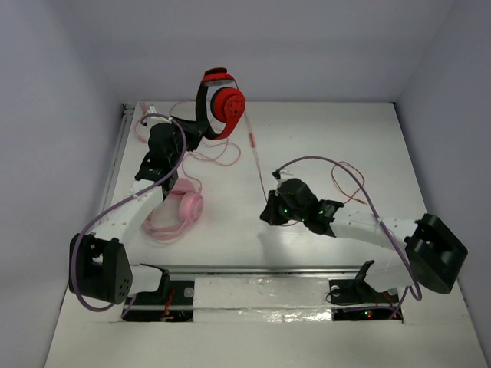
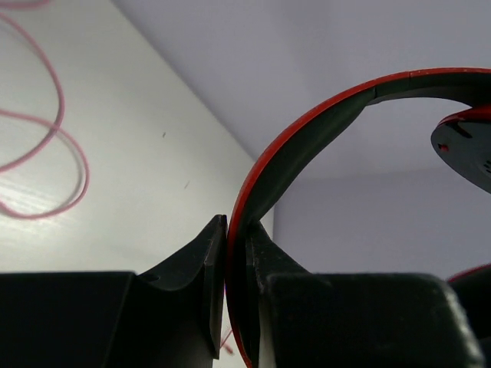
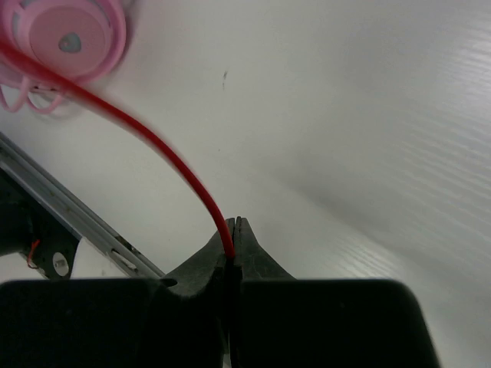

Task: Wrap the headphones

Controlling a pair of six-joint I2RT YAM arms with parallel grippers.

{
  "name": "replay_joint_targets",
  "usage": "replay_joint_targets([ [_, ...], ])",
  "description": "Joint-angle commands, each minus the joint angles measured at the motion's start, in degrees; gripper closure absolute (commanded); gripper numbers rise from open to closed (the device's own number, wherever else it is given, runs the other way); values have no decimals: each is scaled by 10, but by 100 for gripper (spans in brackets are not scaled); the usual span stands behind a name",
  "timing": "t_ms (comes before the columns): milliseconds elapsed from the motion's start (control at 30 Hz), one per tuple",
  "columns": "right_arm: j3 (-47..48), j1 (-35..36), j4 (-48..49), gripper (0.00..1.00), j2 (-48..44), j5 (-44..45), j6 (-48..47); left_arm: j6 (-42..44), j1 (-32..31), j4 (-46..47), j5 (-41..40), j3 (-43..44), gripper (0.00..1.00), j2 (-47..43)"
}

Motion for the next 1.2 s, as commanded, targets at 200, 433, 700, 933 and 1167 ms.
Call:
replay_joint_targets([
  [200, 117, 138, -59, 100, 82, 92, -2, 65, -76, 35, -238, 30, 100, -35],
  [433, 178, 196, -149, 100, 35, 123, -23, 193, -167, -40, -430, 51, 100, -9],
  [700, 278, 227, -338, 100, -18, 137, -61, 306, -239, -96, -466, 60, 100, 61],
  [933, 317, 227, -426, 100, -61, 206, -104, 423, -247, -64, -270, 7, 100, 35],
  [1167, 341, 192, -455, 100, -77, 238, -148, 477, -257, -171, -92, 36, 100, 30],
])
